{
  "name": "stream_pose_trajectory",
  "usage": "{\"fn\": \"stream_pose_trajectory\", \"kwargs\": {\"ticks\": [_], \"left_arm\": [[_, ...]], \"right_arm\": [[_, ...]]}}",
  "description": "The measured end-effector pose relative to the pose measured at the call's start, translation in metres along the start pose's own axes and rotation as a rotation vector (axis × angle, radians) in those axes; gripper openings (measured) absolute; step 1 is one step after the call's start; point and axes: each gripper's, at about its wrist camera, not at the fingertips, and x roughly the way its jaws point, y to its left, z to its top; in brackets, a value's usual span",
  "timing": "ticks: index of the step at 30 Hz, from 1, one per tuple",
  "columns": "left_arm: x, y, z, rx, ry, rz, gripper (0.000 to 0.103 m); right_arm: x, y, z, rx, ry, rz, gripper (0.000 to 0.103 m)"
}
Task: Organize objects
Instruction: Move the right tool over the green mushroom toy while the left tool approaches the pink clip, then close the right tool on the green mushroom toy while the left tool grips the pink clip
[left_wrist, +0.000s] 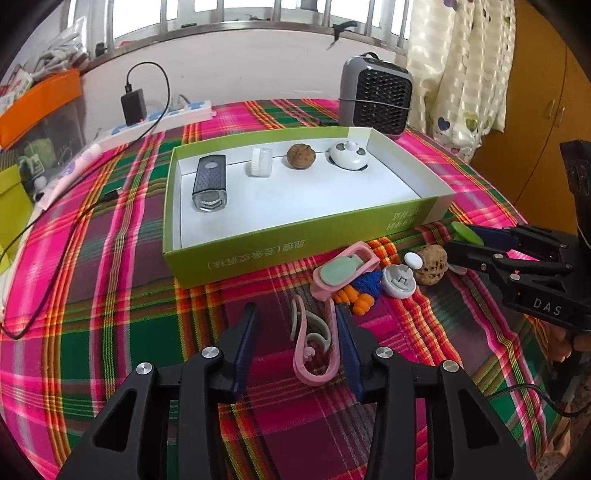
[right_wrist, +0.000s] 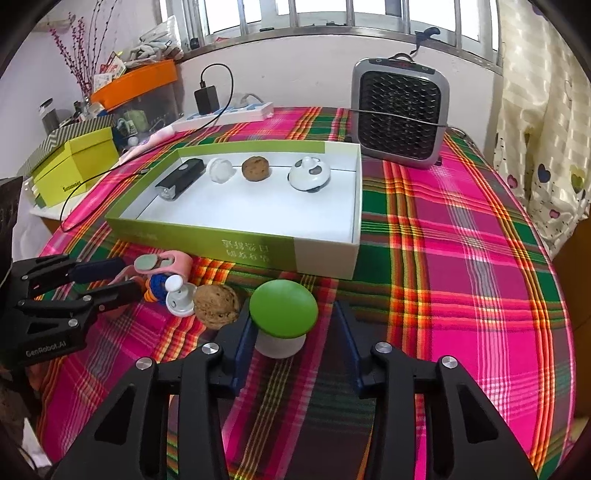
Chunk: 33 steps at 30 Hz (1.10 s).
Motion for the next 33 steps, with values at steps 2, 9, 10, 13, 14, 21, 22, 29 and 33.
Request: {"fn": "stream_pose_trajectory", "kwargs": {"ticks": [2,9,10,13,14,21,22,29,33], "left_arm": [[0.0,0.0006,0.0003,-0.004,-0.001,-0.001,0.04],[0.0005,0.0017,0.0005,-0.005,-0.001,0.016,0.033],[0.0002,0.0029,0.0004,-0.009,-0.001,0.017,0.032],[0.0002,0.0048,0.0005,-0.018,-0.002,0.025,0.027],[0.0001,0.0042,0.0003,-0.019,-0.002,0.027,0.026],[0.0,0.0045,0.0001,-0.021,-0.003,0.029,0.022],[0.0,0.0045,0.0001,-0.02,-0.003,0.03,0.022],[0.0,0.0052,0.0002,-0.021,-0.003,0.028,0.021],[0.0,0.0053,0.0001,-0.021,-0.003,0.029,0.021]], "right_arm": [[0.001,0.0012,0.0004,-0.003,0.002,0.006,0.037],[0.0011,0.0017,0.0001,-0.001,0.001,0.007,0.032],[0.001,0.0012,0.0003,0.002,0.0,0.007,0.031],[0.0009,-0.0001,0.0008,0.012,-0.001,0.009,0.023],[0.0007,-0.0003,0.0007,0.013,-0.002,0.008,0.018],[0.0005,-0.0004,0.0012,0.013,-0.004,0.007,0.018],[0.0005,-0.0004,0.0011,0.013,-0.004,0.007,0.018],[-0.0006,-0.001,0.0009,0.017,-0.01,0.005,0.018],[-0.0012,-0.0005,0.0009,0.015,-0.012,0.004,0.018]]}}
